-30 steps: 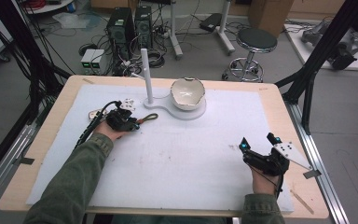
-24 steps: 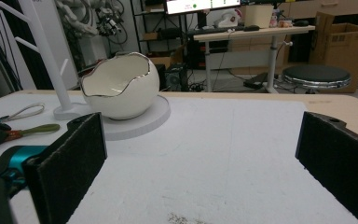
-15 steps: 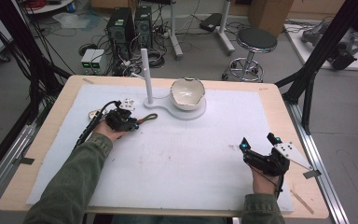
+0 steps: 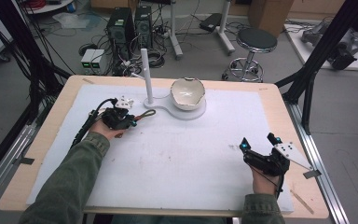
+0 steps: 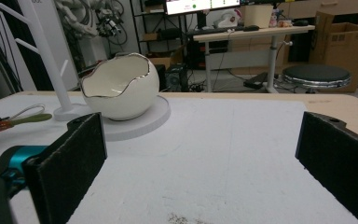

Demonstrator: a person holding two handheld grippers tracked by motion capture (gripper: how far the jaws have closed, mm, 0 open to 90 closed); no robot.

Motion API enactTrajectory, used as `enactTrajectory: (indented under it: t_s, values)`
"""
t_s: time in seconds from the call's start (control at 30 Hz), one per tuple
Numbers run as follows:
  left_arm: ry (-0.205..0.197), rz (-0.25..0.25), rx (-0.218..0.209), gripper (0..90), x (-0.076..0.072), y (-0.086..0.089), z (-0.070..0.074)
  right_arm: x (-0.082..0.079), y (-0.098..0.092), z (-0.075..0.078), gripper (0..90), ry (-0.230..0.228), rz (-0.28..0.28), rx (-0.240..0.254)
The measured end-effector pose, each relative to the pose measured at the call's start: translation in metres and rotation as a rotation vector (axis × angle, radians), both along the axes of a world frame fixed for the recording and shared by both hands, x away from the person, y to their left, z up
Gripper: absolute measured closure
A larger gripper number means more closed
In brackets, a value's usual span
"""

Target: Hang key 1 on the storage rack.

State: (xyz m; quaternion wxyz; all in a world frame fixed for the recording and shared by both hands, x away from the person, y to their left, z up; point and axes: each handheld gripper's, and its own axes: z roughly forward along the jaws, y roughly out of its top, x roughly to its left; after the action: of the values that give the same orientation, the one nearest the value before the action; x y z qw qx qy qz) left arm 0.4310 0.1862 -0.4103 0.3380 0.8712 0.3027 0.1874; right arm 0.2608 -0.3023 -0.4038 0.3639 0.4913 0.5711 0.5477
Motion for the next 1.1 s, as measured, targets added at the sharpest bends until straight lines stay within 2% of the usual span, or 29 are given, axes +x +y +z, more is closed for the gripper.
enactTrajectory:
  t_s: [0.37,0.77,1.1]
  values:
    - [-0.007,-0.013,-0.042,73.9,-0.008,0.006,0.016,0.0,0.0,0.0,0.7,-0.002,0.003,0.001]
    - [-0.028,0.015,-0.06,74.1,-0.01,0.023,0.041,0.0,0.0,0.0,0.7,0.001,0.0,0.003]
    - [-0.024,0.039,-0.098,74.3,-0.011,0.035,0.048,0.0,0.0,0.0,0.7,0.002,0.001,0.005]
